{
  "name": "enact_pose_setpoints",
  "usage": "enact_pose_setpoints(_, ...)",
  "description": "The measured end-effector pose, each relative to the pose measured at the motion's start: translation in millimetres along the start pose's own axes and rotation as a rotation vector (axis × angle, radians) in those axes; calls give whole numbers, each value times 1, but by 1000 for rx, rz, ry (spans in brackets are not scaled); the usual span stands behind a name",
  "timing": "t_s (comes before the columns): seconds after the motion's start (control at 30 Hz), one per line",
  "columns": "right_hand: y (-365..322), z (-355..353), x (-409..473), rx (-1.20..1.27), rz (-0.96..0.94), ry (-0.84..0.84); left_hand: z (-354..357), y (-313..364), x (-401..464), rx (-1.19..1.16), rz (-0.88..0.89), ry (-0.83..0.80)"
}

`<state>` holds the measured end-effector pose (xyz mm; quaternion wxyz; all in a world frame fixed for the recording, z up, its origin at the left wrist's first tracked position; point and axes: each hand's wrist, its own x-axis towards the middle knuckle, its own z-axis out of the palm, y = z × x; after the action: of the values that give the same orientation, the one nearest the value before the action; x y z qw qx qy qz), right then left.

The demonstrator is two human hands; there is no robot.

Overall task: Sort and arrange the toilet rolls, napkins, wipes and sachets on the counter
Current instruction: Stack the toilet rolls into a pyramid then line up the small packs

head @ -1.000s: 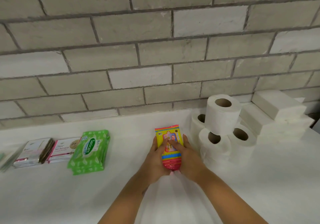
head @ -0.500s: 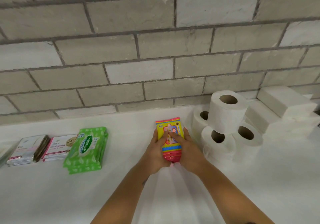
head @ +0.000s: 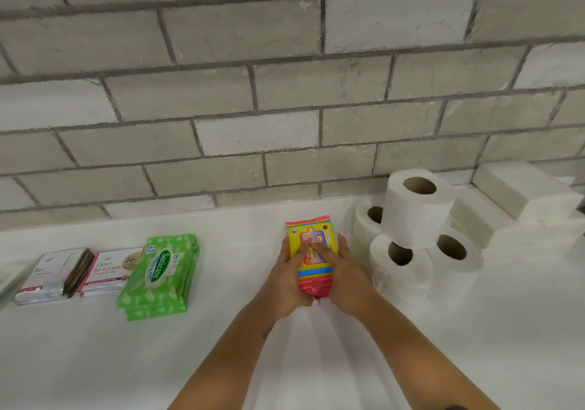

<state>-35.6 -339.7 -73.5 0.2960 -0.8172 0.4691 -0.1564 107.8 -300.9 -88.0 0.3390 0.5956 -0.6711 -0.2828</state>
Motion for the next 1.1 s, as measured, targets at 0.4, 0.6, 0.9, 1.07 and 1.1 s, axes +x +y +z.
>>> enact_pose_setpoints(0.4,-21,-7,-8,-165,135,-12,-10,5,-9,139,-41,-22)
enact_pose_setpoints(0.6,-45,-19,-24,-32,14,154,-27,32,-32,119,-66,217)
enact_pose_setpoints(0.9,-94,-1,-42,220,-138,257,-67,41,-97,-64,-143,588)
enact_pose_setpoints(1.07,-124,24,-48,216,-166,209,-99,25,-130,-90,-198,666)
enact_pose_setpoints(1.1,-131,28,-48,223,-162,206,-108,22,-135,-70,-205,675)
